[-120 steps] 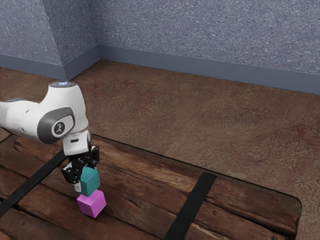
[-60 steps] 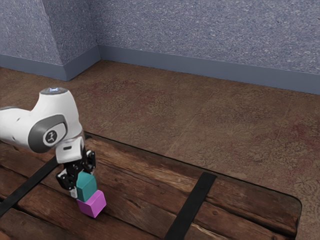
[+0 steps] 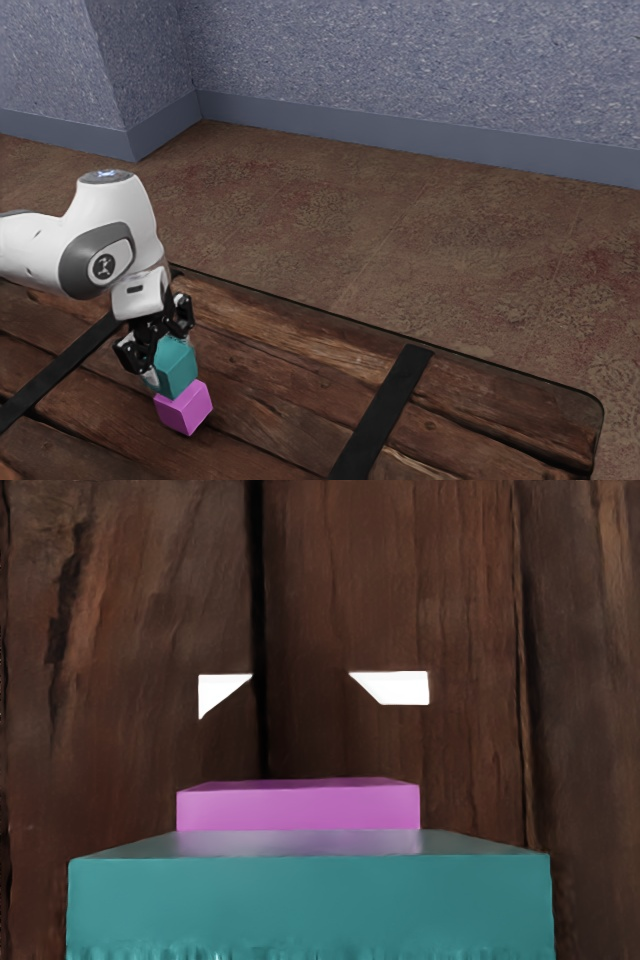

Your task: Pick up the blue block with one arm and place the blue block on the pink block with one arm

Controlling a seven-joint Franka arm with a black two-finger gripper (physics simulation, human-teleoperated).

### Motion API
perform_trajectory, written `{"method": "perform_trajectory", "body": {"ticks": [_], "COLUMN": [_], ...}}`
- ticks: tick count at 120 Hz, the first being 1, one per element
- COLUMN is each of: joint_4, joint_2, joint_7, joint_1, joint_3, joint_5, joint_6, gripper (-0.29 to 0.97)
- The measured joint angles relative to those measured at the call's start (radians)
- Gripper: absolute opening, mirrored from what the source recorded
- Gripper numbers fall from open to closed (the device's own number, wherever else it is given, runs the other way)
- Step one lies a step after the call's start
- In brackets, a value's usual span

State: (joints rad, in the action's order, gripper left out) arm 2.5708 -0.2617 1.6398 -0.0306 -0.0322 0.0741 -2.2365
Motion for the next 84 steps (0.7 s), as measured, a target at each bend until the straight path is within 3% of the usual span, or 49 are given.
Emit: {"method": "perform_trajectory", "body": {"ticks": [29,45,57,72,84], "joint_4": [0.000,-0.015,-0.225,-0.616,-0.802], "joint_2": [-0.009,-0.135,-0.138,0.052,0.133], "joint_7": [0.020,0.027,0.009,-0.069,-0.174], "joint_1": [0.001,0.014,0.019,0.030,0.039], "joint_3": [0.000,-0.003,-0.021,-0.021,-0.004], "joint_5": [0.005,0.025,0.030,-0.014,-0.061], "joint_6": [0.007,0.075,0.238,0.446,0.566], "gripper": [0.60,0.63,0.65,0.66,0.67]}}
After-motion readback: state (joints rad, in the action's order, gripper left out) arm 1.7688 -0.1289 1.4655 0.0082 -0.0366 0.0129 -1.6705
